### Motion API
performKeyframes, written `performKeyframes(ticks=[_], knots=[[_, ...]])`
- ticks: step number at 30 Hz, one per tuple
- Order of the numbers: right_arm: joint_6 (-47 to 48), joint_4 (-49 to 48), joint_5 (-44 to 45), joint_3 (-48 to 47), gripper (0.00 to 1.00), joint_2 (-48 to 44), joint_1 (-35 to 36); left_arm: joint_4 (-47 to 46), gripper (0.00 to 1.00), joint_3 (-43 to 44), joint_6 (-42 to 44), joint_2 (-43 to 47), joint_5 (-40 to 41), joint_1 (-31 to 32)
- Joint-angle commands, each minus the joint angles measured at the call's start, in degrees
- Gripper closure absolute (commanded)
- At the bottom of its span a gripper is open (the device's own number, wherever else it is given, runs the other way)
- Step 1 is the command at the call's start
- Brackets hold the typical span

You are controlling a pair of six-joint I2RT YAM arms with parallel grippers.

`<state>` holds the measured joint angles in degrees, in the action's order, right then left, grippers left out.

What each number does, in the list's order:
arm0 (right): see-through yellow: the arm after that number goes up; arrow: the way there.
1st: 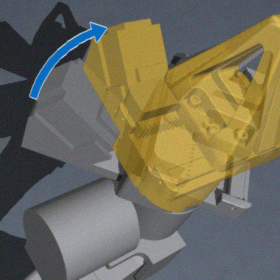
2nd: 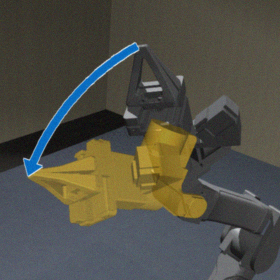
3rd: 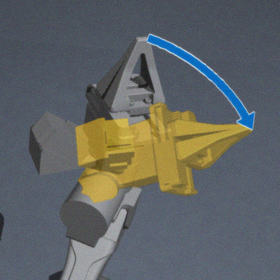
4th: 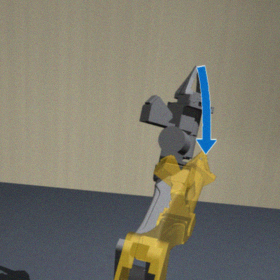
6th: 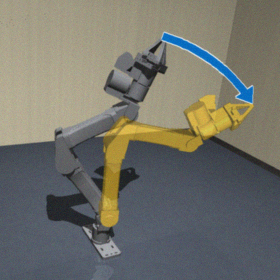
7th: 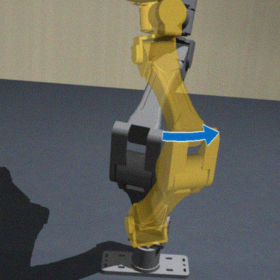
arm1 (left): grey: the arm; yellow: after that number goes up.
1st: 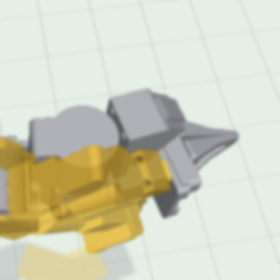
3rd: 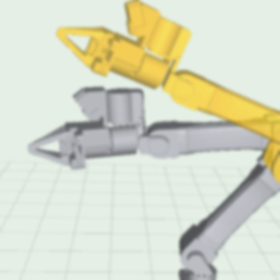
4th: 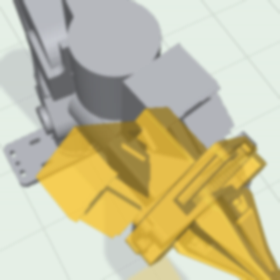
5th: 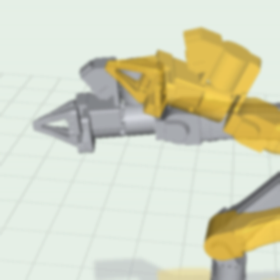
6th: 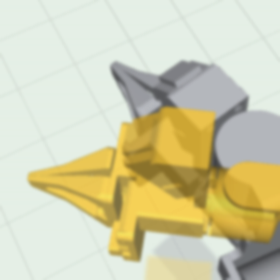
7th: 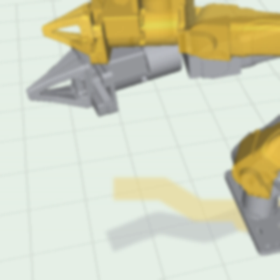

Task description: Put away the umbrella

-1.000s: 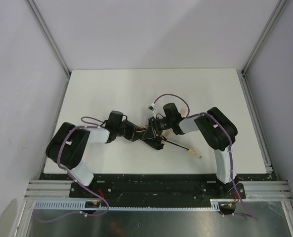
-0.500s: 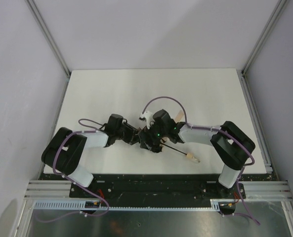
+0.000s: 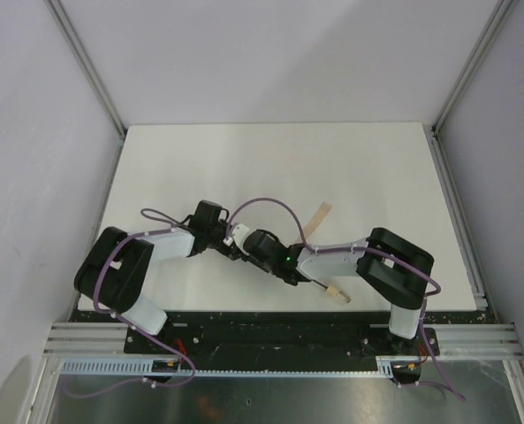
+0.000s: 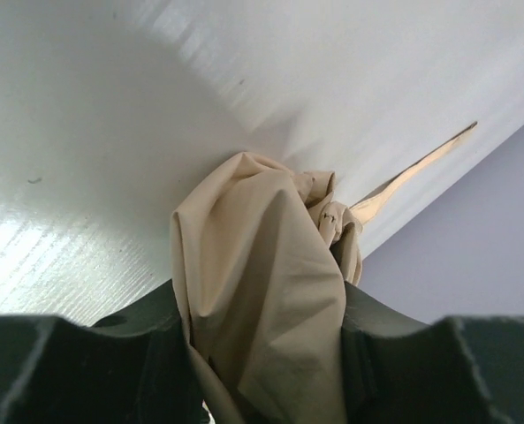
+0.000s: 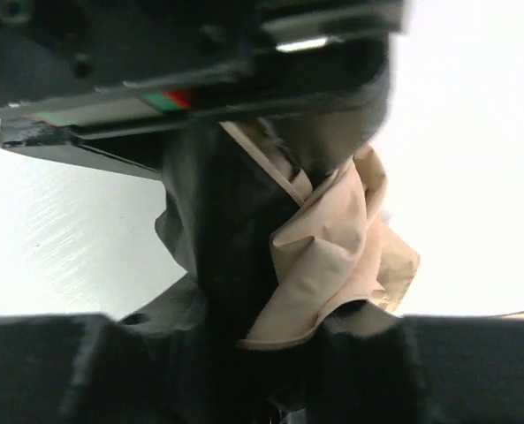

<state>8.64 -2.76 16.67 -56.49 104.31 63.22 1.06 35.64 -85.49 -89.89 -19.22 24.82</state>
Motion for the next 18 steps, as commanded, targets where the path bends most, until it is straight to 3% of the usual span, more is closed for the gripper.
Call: performKeyframes(ticks=[1,3,5,6,9,10,15,18], knots=[[1.6,0.1,10.3,-1.5,0.89,4.7,0.8,6.2,1.0,1.0,0.3,-0.4,3.6,0.7],[0.6,0.7,6.4,-1.4,0.97,5.8,-0.8,6.2,1.0,1.2,0.8,0.1,3.5,0.7],[-0.8,0.4,-1.2,-0.7,0.99,6.4,-3.3,6.2,0.98,1.7,2.4,0.6,3.3,0.5],[-1.2,-0.6,-6.5,0.1,1.0,6.6,-4.7,6.2,0.88,2.1,3.7,0.9,3.3,0.4],[-2.2,-4.0,-21.8,2.0,1.0,7.3,-8.5,6.1,0.43,2.5,7.1,3.5,4.9,-0.4],[-2.7,-4.8,-26.4,2.2,1.0,7.8,-9.8,5.9,0.33,2.3,8.1,4.7,5.4,-0.8],[-5.6,-8.1,-44.6,2.6,1.0,11.2,-15.6,4.1,0.06,1.3,13.2,11.1,5.7,-3.7],[-8.6,-10.4,-51.7,2.6,1.0,13.4,-17.7,2.3,0.01,0.2,15.8,15.2,5.4,-4.8]])
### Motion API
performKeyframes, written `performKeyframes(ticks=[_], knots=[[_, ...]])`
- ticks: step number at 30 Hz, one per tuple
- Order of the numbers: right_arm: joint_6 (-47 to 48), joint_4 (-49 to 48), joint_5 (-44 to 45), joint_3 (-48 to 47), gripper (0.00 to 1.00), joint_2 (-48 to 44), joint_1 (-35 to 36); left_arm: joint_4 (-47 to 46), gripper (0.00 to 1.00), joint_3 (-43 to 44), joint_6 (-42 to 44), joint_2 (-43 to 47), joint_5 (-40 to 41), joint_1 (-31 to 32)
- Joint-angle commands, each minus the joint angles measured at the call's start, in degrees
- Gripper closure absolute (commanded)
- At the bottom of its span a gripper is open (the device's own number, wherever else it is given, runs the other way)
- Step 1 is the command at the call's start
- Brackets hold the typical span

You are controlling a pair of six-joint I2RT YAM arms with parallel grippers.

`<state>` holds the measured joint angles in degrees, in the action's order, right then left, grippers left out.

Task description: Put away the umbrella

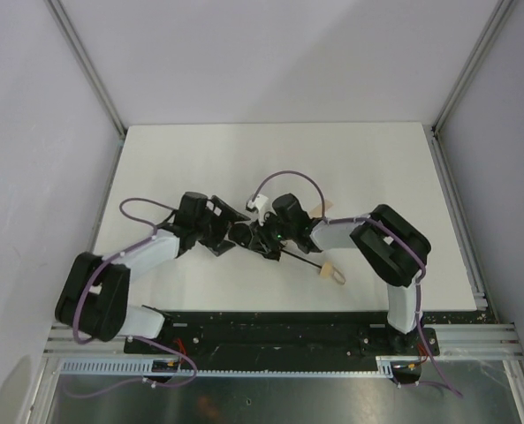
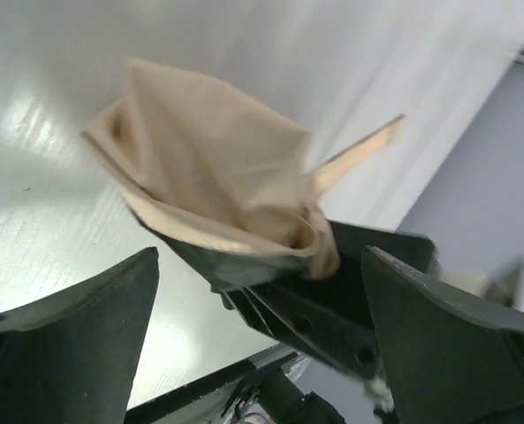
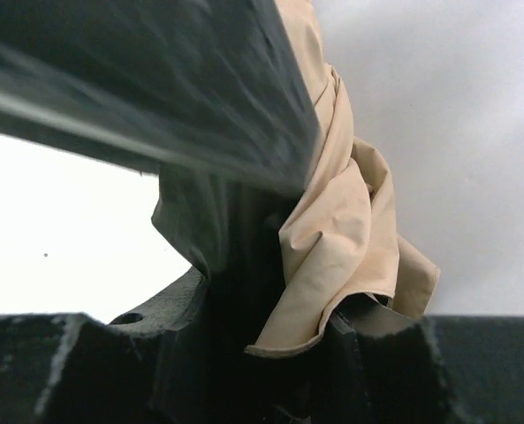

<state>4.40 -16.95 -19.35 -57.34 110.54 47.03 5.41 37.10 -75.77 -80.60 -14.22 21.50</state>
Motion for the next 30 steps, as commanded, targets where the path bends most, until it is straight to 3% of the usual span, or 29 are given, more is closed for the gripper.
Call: performKeyframes(ticks=[1,10,20,22,26,30], knots=[[-5.5,2.9,-17.7,3.5,1.0,7.8,-2.0,-2.9,0.01,-1.9,6.5,7.1,0.2,-1.9],[-18.4,-8.2,-30.4,3.5,1.0,12.9,-6.4,-8.0,0.01,-5.4,0.7,3.8,-5.2,-3.1],[-27.1,-15.7,-33.1,3.5,1.0,14.6,-9.7,-6.8,0.01,-9.2,-5.5,4.1,-5.1,0.1],[-26.5,-14.8,-31.6,3.5,1.0,14.3,-9.7,-6.8,0.04,-8.7,-1.6,6.6,-3.6,0.1],[-26.1,-11.8,-29.0,3.5,1.0,13.0,-9.8,-5.9,0.25,-7.0,14.4,15.9,2.8,-0.5],[-25.3,-8.9,-27.7,3.5,1.0,11.2,-9.9,2.8,0.37,-2.6,29.2,19.6,7.9,-1.3]])
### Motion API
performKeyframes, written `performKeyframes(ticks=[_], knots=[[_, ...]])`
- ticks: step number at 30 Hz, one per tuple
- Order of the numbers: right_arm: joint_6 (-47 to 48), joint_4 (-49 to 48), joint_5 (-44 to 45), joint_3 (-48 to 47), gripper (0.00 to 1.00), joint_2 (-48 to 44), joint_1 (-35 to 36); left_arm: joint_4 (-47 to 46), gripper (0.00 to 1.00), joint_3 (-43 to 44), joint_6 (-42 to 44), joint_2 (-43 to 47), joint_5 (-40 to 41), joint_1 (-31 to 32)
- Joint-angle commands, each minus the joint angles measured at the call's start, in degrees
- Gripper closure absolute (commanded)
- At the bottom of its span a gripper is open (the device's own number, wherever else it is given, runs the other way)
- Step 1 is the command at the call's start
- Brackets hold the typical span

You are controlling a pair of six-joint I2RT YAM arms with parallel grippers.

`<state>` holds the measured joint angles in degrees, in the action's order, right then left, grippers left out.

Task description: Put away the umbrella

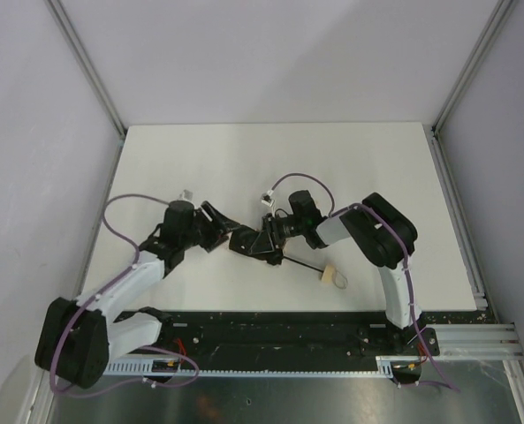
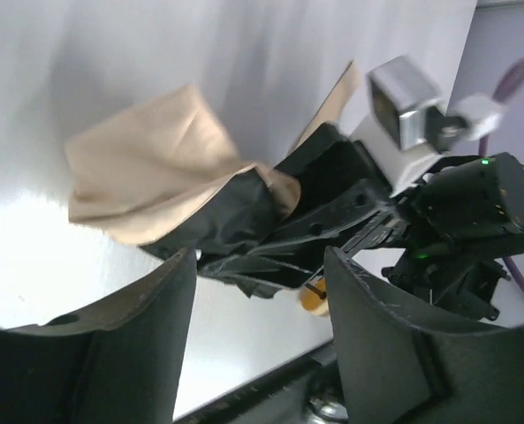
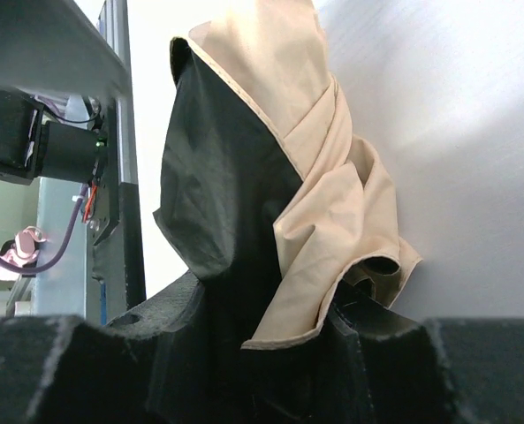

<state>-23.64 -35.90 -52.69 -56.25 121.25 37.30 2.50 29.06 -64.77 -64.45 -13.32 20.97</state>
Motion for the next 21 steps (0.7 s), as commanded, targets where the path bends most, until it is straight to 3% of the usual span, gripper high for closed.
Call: performKeyframes(ticks=[1,8,14,21], knots=[[2.7,10.6,5.8,2.4,1.0,-0.1,-0.3,7.5,0.39,7.0,20.8,2.7,7.2,-0.9],[0.9,9.4,4.6,2.4,1.0,-1.5,-0.7,14.5,0.35,17.0,33.0,-5.3,11.9,1.1],[0.4,8.7,3.9,2.4,1.0,-1.0,-0.8,15.0,0.47,22.6,38.9,-11.3,10.1,3.6],[0.5,9.0,3.7,2.4,1.0,-0.6,-1.0,15.8,0.5,23.1,40.5,-15.8,12.6,7.4]])
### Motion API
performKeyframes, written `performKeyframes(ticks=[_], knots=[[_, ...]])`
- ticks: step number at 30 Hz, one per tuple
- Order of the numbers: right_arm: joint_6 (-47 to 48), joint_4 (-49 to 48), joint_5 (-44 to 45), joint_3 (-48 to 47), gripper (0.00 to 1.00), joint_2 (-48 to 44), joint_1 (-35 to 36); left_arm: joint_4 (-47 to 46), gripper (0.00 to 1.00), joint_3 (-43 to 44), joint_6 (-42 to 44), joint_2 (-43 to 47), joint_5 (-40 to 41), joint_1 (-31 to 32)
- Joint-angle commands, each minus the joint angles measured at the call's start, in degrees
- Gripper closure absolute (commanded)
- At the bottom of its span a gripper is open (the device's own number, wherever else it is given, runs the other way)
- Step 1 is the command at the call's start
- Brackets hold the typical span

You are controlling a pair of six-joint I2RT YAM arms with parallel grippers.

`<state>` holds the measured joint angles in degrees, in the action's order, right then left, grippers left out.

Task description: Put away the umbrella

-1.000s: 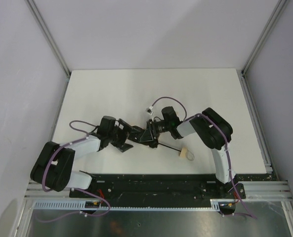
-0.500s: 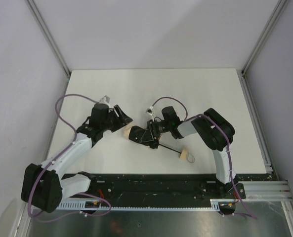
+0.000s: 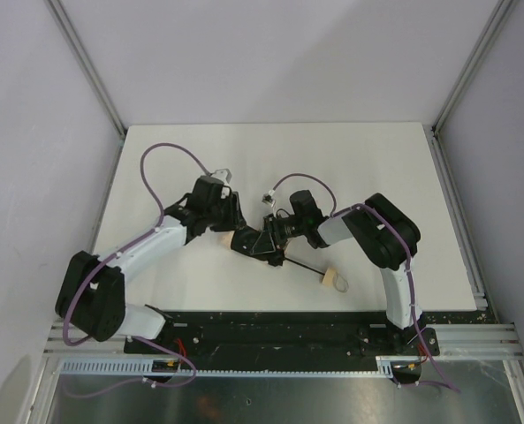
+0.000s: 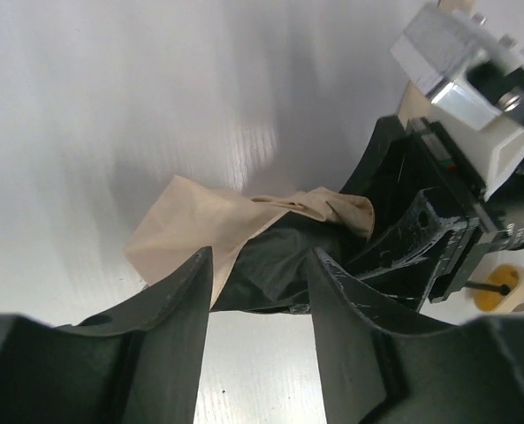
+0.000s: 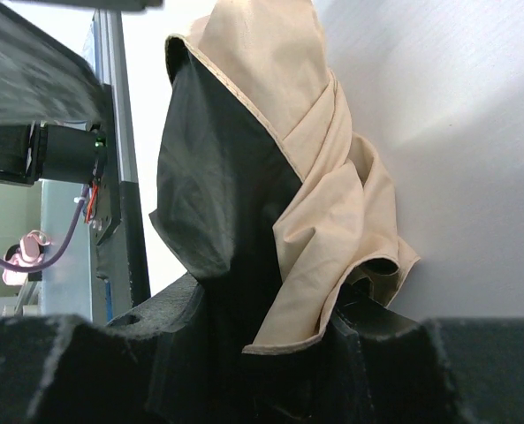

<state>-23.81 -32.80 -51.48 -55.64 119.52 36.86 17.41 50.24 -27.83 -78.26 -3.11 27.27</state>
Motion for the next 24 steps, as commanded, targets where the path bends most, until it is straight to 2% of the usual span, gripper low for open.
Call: performKeyframes(ticks=[1,5,7,11,16,20,24], knots=[[0.6,5.9,2.4,1.8,1.0,1.0,-0.5,0.9,0.51,1.9,3.6,-2.4,2.6,1.4],[0.4,5.6,2.2,1.8,1.0,0.8,-0.7,1.2,0.45,1.9,3.6,-3.2,5.5,1.9],[0.1,5.3,2.0,1.8,1.0,0.8,-0.9,1.1,0.47,1.8,3.5,-3.9,5.0,1.9],[-0.4,5.0,2.5,1.8,1.0,0.9,-1.0,1.1,0.67,0.8,2.1,-3.5,3.7,2.7],[-4.9,1.8,3.7,1.8,1.0,1.7,-1.2,1.1,0.96,-0.1,-1.0,-0.6,-0.3,4.7],[-9.2,-1.8,3.6,1.8,1.0,2.6,-1.6,1.1,1.0,-1.3,-5.4,1.6,-4.9,6.8],[-13.4,-5.8,2.9,1.8,1.0,4.2,-3.1,-2.1,1.0,-2.1,-13.9,4.5,-10.7,13.3]])
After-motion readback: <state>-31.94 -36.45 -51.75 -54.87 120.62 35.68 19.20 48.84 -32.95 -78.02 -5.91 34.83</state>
